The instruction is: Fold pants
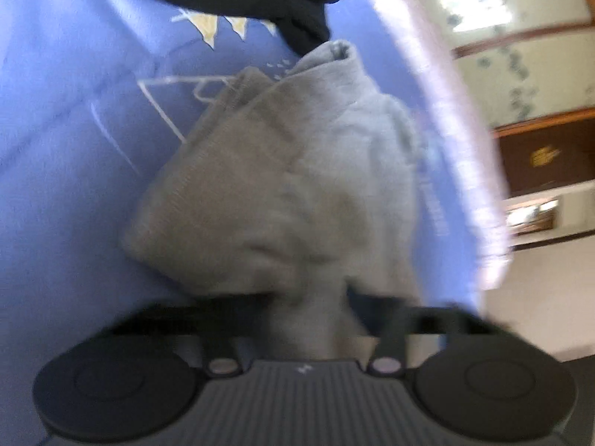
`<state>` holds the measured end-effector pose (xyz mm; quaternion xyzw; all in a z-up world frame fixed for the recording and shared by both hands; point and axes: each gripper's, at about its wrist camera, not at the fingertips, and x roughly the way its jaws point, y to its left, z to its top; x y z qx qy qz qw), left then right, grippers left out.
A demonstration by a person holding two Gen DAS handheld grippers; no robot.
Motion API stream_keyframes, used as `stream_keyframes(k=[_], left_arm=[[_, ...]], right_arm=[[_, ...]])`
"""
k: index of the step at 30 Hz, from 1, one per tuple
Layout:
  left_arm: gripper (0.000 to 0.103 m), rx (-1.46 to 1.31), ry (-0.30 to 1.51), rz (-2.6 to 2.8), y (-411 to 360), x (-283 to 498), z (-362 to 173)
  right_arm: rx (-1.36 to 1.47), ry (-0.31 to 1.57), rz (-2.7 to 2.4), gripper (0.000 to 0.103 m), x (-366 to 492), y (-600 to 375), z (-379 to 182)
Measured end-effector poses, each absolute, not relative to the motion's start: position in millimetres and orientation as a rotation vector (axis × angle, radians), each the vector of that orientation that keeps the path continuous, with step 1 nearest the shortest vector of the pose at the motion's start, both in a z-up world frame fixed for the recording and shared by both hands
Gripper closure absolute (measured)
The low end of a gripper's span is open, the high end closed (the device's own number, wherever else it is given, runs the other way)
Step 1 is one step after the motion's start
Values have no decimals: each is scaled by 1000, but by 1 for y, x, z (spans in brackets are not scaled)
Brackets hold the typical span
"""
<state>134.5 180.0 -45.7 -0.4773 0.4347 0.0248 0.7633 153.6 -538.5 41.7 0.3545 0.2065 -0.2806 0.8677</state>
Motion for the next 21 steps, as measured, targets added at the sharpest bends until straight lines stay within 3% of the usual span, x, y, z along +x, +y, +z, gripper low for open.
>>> stream_keyframes(k=[3, 11, 16, 18, 21], left_arm=[[95, -1127, 969, 73, 197, 134, -43], [95, -1066, 907, 63, 234, 86, 46], [94, -970, 964, 60, 232, 49, 40], [91, -942, 1040, 90, 231, 36, 19], [71, -940, 1142, 146, 226, 22, -10]], right_arm=[[755, 423, -584, 85, 146, -537, 59], [727, 378, -487, 85, 91, -527, 117], [733, 407, -479, 85, 21, -532, 97], [763, 437, -497, 84, -12, -540, 69], [859, 520, -585, 84, -50, -555, 18]])
